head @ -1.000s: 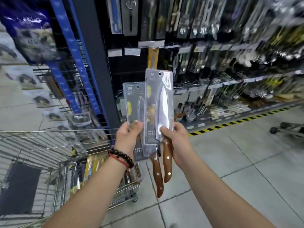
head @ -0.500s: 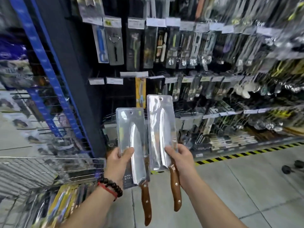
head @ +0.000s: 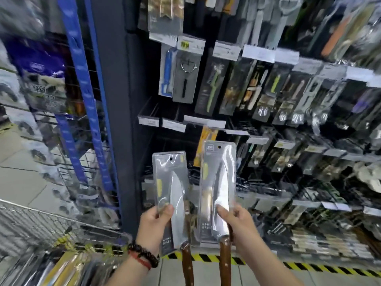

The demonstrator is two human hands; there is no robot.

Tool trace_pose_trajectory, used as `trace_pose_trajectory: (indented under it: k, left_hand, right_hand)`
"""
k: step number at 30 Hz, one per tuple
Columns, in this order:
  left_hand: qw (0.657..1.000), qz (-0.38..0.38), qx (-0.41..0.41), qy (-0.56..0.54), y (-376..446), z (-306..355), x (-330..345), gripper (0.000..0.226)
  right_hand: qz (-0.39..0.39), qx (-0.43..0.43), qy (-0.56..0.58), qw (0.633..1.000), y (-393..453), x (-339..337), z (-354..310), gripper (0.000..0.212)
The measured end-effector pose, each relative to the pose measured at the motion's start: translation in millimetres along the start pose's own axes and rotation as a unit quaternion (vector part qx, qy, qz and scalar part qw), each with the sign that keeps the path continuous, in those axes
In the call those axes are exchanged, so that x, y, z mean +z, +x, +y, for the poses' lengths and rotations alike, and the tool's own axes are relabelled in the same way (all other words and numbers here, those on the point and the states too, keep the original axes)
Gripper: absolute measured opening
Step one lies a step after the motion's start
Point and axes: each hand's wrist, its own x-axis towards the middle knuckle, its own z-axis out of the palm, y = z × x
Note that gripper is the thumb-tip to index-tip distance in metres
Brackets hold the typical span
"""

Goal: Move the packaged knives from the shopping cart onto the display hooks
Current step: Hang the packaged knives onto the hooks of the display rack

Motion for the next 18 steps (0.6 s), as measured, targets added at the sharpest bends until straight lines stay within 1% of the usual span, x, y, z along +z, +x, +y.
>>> trace_pose_trajectory:
  k: [1, 2, 6, 9, 12, 14, 16, 18]
  left_hand:
    - [1.000, 0.004, -0.002, -0.012, 10, 2, 4, 0.005]
    - [1.000, 0.010, -0.005, -0.020, 18, 4, 6, 0.005]
    - [0.997, 0.054, -0.023, -0.056, 46, 14, 1, 0.009]
    - [0.994, 0.082, -0.024, -0.067, 64, 20, -11, 0.012]
    - [0.993, 0.109, -0.026, -0.049, 82, 27, -20, 0.009]
    - [0.991, 0.127, -0.028, -0.014, 92, 30, -23, 0.004]
    - [0.988, 0.149, -0.031, 0.018, 103, 32, -25, 0.008]
    - [0.984, 0.172, -0.037, 0.025, 113, 32, -25, 0.016]
  right_hand:
    - [-0.012, 0.002, -0.015, 1.000, 14, 0, -5, 0.014]
    - [-0.024, 0.002, -0.023, 0.999, 29, 0, -9, 0.015]
    - [-0.054, 0.020, -0.042, 0.997, 83, 11, -13, 0.021]
    - [-0.072, 0.045, -0.061, 0.995, 123, 27, -4, 0.018]
    - [-0.078, 0.076, -0.052, 0.993, 159, 49, 2, 0.013]
    - [-0.082, 0.089, -0.036, 0.992, 181, 67, 1, 0.018]
    - [-0.100, 0.087, -0.043, 0.990, 204, 84, -1, 0.027]
    - [-0.139, 0.070, -0.066, 0.986, 223, 97, -6, 0.024]
